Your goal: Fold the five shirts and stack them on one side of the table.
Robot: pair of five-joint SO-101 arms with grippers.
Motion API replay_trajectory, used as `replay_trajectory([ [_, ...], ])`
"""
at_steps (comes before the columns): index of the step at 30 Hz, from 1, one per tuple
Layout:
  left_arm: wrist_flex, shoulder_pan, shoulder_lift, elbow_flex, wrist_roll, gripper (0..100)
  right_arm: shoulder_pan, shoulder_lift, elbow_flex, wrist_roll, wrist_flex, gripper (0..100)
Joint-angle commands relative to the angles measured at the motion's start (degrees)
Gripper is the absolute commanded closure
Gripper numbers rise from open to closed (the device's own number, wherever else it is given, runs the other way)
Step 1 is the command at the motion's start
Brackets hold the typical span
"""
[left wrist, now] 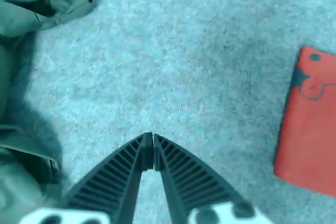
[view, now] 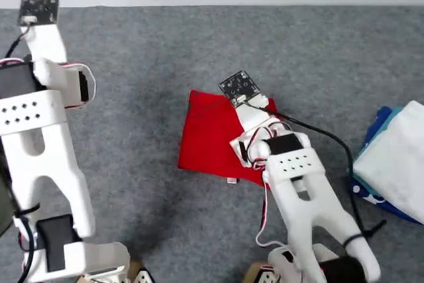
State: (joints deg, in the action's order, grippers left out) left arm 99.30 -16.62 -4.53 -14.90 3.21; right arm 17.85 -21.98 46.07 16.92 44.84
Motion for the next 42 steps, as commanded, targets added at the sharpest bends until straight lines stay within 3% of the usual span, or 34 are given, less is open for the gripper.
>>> replay_trajectory([
  [1, 1.05, -0.18, -3.96, 2.07, 0.0, 99, -0.13, 5.05, -1.41, 1.93, -4.26, 99.0],
  [9, 1.05, -0.35, -9.85, 8.31, -0.18, 99, -10.51, 22.64, -15.82, 7.74, -9.89, 99.0],
  [15, 0.0, -0.09, -13.98, 13.14, -0.18, 99, -18.59, 28.0, -31.47, 8.97, -3.47, 99.0],
  [26, -3.43, 0.0, -22.42, 22.81, -0.26, 99, -14.55, 25.45, -40.62, 8.7, 16.84, 99.0],
  [31, -3.43, 0.0, -24.26, 22.9, -3.69, 99, -12.97, 25.98, -40.7, 8.7, 20.88, 98.7],
  [37, -3.43, -0.09, -24.18, 22.99, -4.57, 99, -12.97, 25.01, -42.9, 4.75, 24.13, 83.3],
  [42, -3.43, -0.09, -24.18, 22.99, -4.57, 99, -12.88, 23.52, -50.9, 1.85, 29.41, 85.2],
])
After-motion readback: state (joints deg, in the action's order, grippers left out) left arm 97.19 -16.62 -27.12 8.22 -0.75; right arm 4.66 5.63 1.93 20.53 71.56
